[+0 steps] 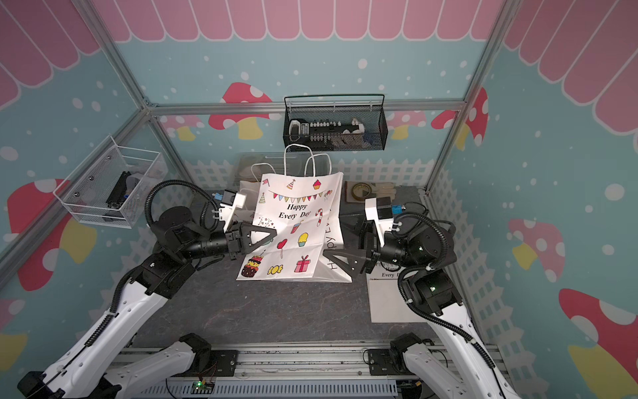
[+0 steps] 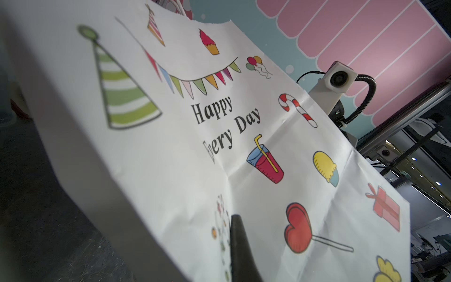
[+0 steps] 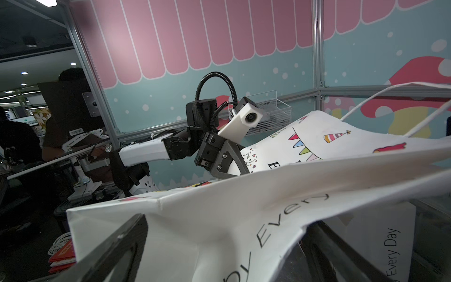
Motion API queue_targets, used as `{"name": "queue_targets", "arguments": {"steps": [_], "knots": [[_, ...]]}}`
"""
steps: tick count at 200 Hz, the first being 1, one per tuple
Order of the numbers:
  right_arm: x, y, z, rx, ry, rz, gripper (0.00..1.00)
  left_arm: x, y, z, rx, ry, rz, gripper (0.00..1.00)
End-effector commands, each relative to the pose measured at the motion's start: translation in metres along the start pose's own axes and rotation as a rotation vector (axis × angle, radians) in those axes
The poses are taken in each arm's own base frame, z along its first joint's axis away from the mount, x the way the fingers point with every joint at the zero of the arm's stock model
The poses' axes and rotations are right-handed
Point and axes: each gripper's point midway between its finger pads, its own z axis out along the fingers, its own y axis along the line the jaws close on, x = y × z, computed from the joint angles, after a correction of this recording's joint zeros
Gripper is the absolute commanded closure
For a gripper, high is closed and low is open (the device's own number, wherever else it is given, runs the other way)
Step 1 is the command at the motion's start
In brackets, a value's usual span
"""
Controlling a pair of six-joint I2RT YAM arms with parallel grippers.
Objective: Put away the paper bag
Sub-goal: Press the paper bag.
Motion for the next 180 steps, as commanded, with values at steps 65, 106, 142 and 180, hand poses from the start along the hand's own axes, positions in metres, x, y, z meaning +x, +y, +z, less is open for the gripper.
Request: {"name": "queue_targets", "arguments": {"steps": [65,106,142,180], "knots": [[0.002,-0.009,0.006,-0.001,0.020,0.041,0.01,0.003,-0.020,-0.004,-0.079,0.037,0.193,0.98],[-0.002,0.015,-0.003,-0.039,0.032,-0.011,0.01,-0.003,-0.037,-0.016,-0.062,0.008,0.245,0.98],[-0.008,0.020,-0.002,-0.079,0.020,0.011,0.01,-0.004,-0.050,-0.024,-0.050,0.016,0.282,0.98],[-0.012,0.024,-0.001,-0.123,0.000,0.016,0.01,-0.005,-0.050,-0.031,-0.094,0.019,0.320,0.98]]}}
